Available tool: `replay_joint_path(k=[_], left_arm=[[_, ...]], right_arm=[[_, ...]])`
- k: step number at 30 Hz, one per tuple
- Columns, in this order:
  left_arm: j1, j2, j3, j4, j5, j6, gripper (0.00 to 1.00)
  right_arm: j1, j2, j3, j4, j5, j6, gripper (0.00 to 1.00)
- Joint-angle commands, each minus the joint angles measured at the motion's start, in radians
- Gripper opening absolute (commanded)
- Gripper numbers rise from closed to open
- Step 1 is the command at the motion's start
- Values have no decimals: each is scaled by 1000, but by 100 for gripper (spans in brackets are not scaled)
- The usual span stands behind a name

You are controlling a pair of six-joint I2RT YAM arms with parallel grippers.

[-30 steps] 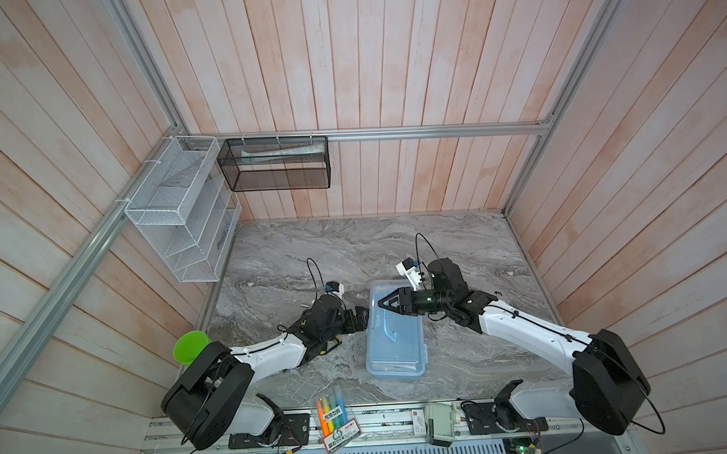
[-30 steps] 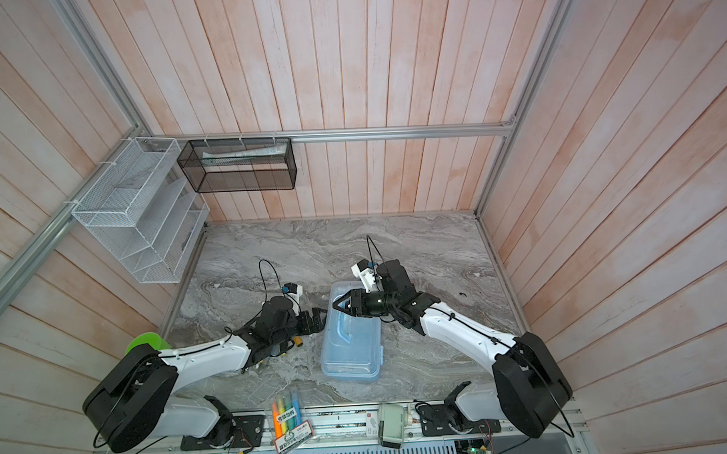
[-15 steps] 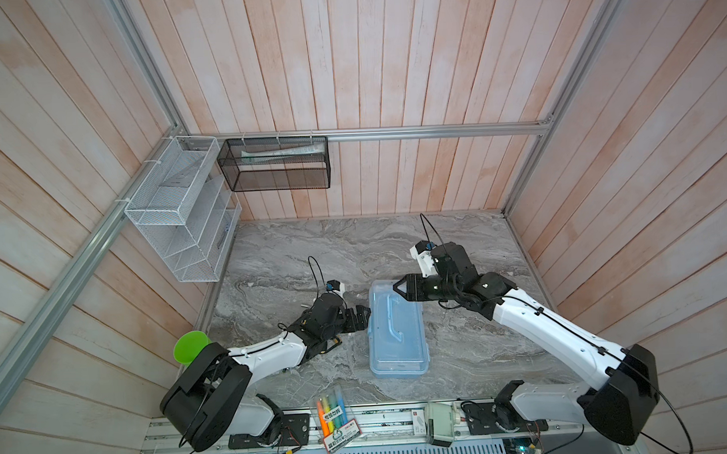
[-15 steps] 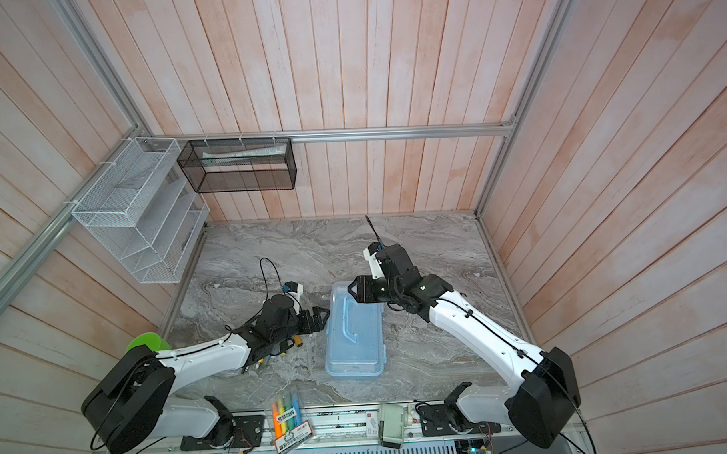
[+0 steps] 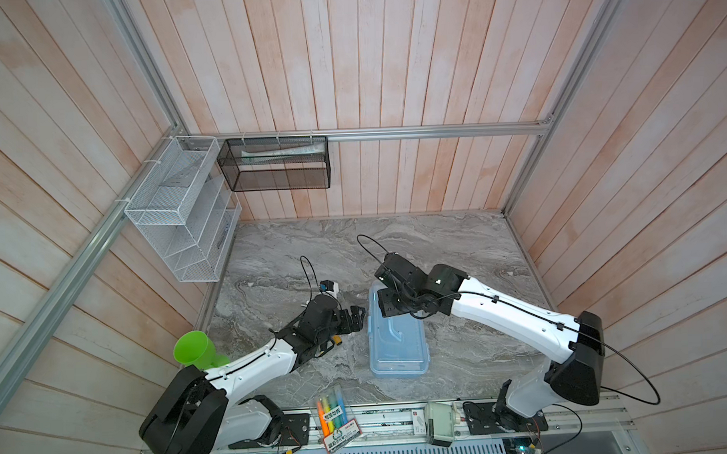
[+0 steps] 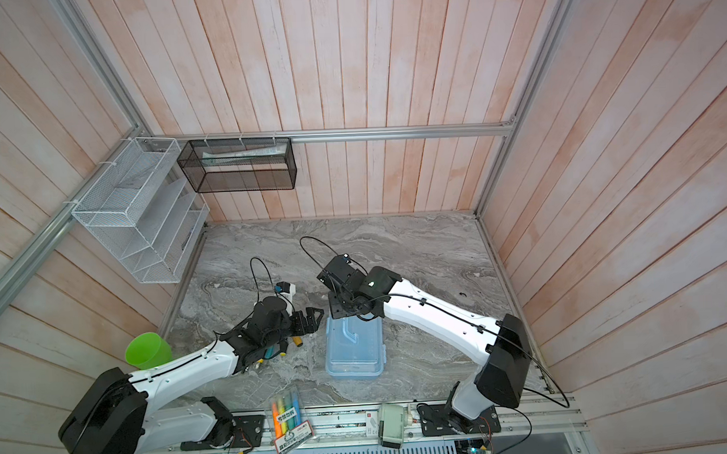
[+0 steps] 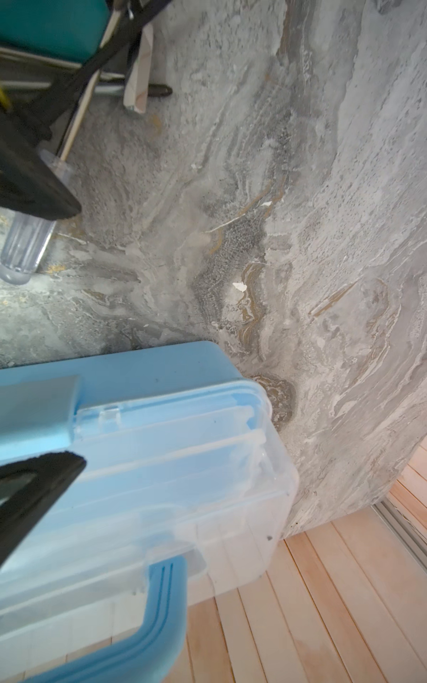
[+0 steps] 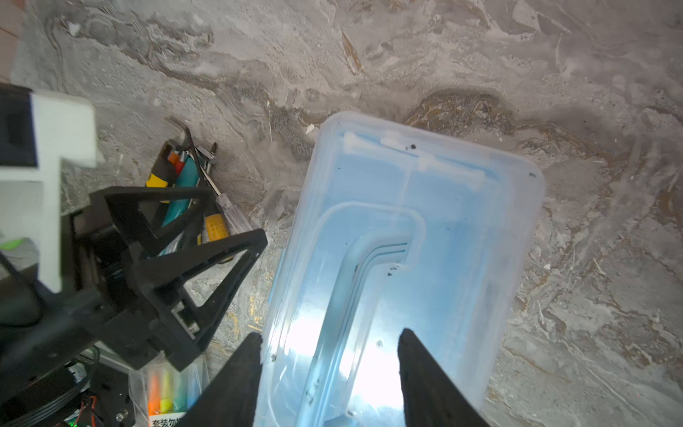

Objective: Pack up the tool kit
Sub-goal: 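Close the right gripper on the blue handle while the left gripper waits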

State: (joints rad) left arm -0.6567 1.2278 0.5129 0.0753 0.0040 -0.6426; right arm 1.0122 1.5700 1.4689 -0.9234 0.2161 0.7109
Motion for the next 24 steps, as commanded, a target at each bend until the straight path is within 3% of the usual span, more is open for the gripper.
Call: replay_joint_path(k=[1, 13, 20, 24], left_arm=[[-3, -20, -28, -12, -36, 10, 100], [-3, -46, -94, 66, -21, -34, 100], [-3, -59, -111, 66, -30, -35, 100], [-3, -59, -114, 66, -33, -31, 100]], right_arm=[[20, 42, 50, -92, 70, 36, 58], [22, 148, 115, -157, 108, 21, 59], [23, 183, 134, -174, 112, 20, 46], [23, 175, 118, -207, 142, 34, 45]])
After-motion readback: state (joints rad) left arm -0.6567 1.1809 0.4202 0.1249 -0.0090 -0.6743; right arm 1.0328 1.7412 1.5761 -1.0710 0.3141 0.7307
